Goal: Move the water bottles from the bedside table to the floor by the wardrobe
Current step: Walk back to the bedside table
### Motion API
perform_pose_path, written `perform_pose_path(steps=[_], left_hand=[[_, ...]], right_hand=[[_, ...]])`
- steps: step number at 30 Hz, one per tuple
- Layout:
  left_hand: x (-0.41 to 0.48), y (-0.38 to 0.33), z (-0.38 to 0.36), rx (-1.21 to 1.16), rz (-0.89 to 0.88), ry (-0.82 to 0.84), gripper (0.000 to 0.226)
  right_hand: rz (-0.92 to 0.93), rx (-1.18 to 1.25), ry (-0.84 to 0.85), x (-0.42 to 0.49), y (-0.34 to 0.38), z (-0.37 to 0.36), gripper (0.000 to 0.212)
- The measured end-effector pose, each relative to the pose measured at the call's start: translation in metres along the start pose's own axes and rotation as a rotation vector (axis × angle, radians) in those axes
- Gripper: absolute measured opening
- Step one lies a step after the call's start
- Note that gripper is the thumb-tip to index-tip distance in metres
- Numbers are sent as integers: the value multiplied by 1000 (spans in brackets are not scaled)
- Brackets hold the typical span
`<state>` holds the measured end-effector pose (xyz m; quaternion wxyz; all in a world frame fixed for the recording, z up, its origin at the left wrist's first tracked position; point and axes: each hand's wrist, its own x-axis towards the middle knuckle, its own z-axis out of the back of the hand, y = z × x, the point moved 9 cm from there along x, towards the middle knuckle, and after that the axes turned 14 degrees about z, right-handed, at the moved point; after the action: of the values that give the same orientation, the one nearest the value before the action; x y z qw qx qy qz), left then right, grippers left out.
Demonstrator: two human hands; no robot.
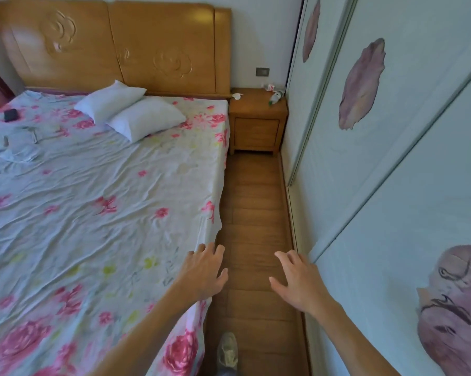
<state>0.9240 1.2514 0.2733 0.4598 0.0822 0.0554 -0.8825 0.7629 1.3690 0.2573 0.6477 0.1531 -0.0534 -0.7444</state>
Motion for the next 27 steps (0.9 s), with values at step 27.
perform_pose_path(steps=[27], left_hand=[[275,-4,47,5,16,33,50]], right_hand=[[-33,29,-50,236,-132,79,64]])
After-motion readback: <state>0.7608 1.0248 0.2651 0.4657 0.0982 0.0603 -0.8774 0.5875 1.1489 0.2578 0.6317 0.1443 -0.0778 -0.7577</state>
